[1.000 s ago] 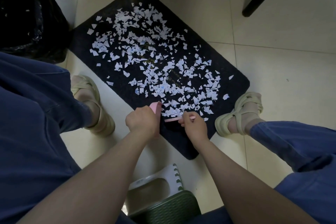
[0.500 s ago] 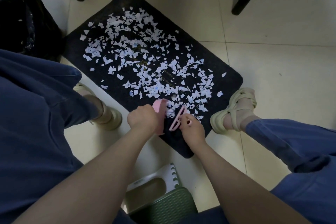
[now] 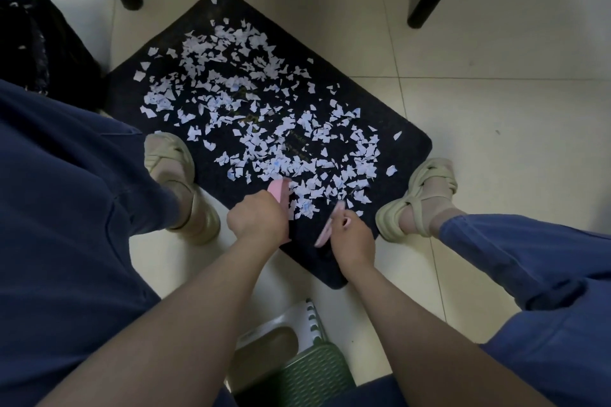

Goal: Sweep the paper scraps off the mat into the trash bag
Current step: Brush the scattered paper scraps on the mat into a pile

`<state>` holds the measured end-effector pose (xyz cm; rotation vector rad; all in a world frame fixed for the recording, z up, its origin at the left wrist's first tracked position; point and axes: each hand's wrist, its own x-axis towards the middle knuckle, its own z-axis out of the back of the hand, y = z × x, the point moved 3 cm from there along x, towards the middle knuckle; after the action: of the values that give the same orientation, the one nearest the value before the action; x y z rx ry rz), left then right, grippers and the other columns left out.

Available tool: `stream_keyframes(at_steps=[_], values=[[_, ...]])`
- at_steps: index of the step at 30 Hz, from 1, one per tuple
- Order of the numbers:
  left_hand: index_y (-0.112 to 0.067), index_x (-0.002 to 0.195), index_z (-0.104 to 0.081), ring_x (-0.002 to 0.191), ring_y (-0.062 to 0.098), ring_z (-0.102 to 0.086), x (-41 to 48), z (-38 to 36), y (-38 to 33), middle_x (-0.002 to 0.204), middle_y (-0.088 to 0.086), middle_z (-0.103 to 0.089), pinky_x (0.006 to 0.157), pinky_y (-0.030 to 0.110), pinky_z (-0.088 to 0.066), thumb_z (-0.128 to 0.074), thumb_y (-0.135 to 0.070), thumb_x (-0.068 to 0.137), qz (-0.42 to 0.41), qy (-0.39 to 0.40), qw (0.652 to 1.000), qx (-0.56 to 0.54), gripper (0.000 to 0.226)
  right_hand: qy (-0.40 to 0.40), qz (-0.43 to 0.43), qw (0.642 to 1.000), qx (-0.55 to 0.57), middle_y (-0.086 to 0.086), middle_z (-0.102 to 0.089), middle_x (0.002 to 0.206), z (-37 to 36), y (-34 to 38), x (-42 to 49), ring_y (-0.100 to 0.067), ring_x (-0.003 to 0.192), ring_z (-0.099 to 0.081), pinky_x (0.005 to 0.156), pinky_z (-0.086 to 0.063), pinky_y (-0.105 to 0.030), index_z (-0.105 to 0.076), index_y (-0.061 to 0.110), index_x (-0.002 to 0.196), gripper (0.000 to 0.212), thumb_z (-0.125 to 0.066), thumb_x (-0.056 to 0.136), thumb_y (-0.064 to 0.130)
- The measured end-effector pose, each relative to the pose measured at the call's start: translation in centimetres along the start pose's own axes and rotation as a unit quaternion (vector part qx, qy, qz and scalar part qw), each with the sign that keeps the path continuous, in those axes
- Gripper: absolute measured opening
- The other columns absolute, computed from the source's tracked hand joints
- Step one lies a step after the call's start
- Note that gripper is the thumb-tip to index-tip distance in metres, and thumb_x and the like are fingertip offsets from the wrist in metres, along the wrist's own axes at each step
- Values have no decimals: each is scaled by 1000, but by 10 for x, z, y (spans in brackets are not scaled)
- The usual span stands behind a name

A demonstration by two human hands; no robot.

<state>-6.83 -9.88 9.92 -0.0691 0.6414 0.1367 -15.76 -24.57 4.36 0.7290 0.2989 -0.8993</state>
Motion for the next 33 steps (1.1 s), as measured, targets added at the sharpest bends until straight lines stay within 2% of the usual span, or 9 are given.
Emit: stream_keyframes(at_steps=[3,5,9,13,16,18,21,29,33], values=[[-10,104,-64,95,27,-63,-2,0,-4,99,8,-66,56,24,-35,-35,-28,97,-5,7,1000,1,35,-59,-80,989,-112,-10,-71,91,5,-17,2,-30,94,-65,81,-49,-33,-58,7,110,37,-31,100,31],[-10,105,-64,95,27,-63,-2,0,-5,95,7,-64,65,26,-39,-35,-27,96,-19,10,1000,0,35,-2,-107,986,-128,-14,-69,106,3,-23,5,-32,106,-61,87,-45,-34,-58,6,115,41,-31,101,33],[-10,113,-62,101,30,-62,-3,-3,-4,109,11,-65,73,30,-42,-35,-27,95,-39,7,999,-7,37,107,12,992,-68,-6,-75,89,-13,-6,6,-25,105,-61,83,-44,-29,-64,13,107,38,-36,101,38],[-10,113,-63,104,32,-61,0,-2,-6,112,13,-64,77,32,-43,-32,-29,96,-24,3,1000,-17,40,56,54,997,26,-10,-72,98,-13,8,0,-28,93,-65,76,-48,-32,-66,18,109,31,-41,101,34],[-8,112,-62,104,31,-60,-2,-1,-9,112,13,-63,74,31,-40,-33,-27,97,-24,11,1000,-13,38,-52,-35,997,-41,-8,-74,84,2,-3,-5,-27,88,-65,74,-48,-29,-60,13,104,34,-31,101,31],[-7,112,-62,104,31,-60,-5,2,-11,111,14,-63,74,30,-39,-33,-25,97,-28,18,999,-10,37,-53,-112,989,-85,-13,-71,104,11,-19,-5,-30,101,-64,87,-49,-34,-53,12,122,37,-29,100,30],[-6,112,-61,104,30,-60,-7,5,-12,111,14,-63,77,30,-41,-35,-23,96,-28,36,999,-3,35,47,-149,981,-120,-13,-53,136,14,-36,1,-32,120,-55,96,-41,-35,-33,13,147,46,-32,102,25],[-8,104,-61,83,28,-57,2,3,-25,100,11,-64,69,28,-41,-33,-27,97,-35,40,999,-8,34,13,-21,1000,6,-10,-66,114,-1,1,-2,-32,106,-61,83,-46,-34,-60,20,123,34,-36,102,30],[-7,104,-61,91,30,-61,6,5,-30,95,11,-63,69,29,-42,-34,-32,98,-18,37,999,-19,38,-55,-120,989,-64,-15,-64,116,16,-15,4,-33,105,-61,75,-37,-30,-42,13,140,43,-29,103,29]])
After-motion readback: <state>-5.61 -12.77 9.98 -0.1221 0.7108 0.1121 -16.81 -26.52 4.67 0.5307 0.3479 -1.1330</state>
